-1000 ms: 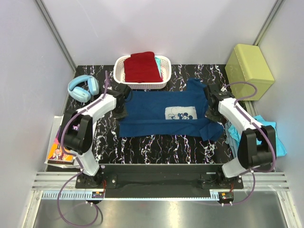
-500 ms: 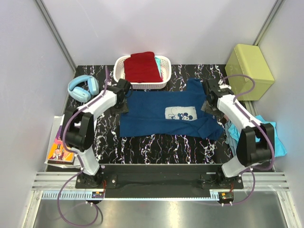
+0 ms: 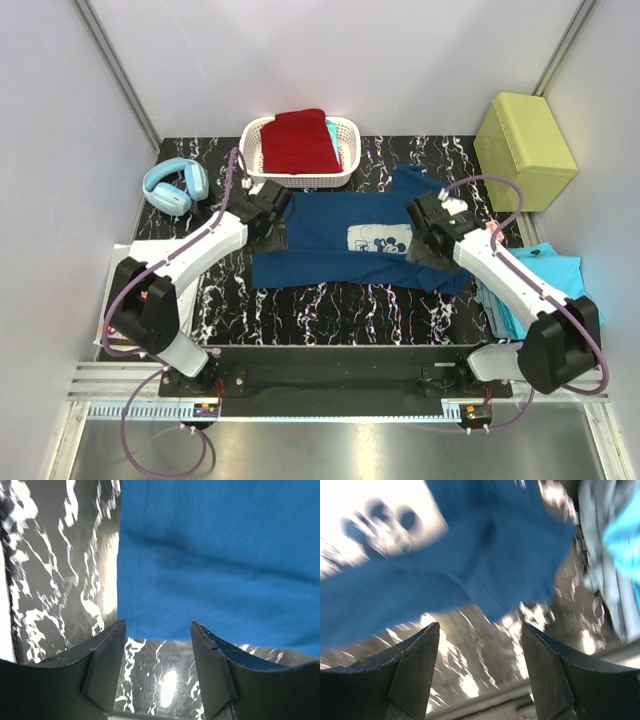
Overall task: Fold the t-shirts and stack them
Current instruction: Fold the flattened tshirt in 1/3 of the way
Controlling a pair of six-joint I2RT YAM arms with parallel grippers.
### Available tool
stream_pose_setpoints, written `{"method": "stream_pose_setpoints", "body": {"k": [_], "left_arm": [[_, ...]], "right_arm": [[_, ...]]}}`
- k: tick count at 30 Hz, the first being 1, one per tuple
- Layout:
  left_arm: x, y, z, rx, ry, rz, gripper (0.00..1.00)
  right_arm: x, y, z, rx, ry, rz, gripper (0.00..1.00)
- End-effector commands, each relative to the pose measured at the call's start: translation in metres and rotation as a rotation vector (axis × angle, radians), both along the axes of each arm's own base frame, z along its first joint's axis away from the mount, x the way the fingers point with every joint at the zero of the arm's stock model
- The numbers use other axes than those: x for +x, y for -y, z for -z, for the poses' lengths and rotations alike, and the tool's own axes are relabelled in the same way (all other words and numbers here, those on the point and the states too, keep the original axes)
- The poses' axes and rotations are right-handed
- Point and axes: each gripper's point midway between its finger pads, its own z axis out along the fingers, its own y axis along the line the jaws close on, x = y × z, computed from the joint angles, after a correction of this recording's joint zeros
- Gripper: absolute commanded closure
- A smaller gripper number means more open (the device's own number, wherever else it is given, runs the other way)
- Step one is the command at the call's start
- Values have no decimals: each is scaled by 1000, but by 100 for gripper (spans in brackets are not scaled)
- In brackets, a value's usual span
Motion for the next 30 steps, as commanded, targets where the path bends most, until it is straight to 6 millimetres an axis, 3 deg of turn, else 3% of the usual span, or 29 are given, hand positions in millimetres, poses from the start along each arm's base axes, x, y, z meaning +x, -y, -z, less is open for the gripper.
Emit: {"method": "stream_pose_setpoints", "body": {"k": [1,8,11,12,15,27,30], "left_arm": [[-10,11,15,-25,-34,14,42],[-12,21,31,-30,-79,40,42],[-14,23,37,-35,-94,41,43],[-15,23,38,-36,-98,42,43],[-16,24,40,-40,-102,44,43],[-18,21,36,-35,-94,60,44],[-20,20,34,-35,-89,59,44]], "right_arm": [[-38,9,8,31,-46,67,27],[-55,10,31,41,-124,92,30],[-58,5,44,65,-141,99,34],[-59,4,48,72,-145,106,40],[-55,-3,55,100,-149,115,48],[-28,-2,64,37,-128,139,49],[-21,-1,63,20,-116,157,57]]}}
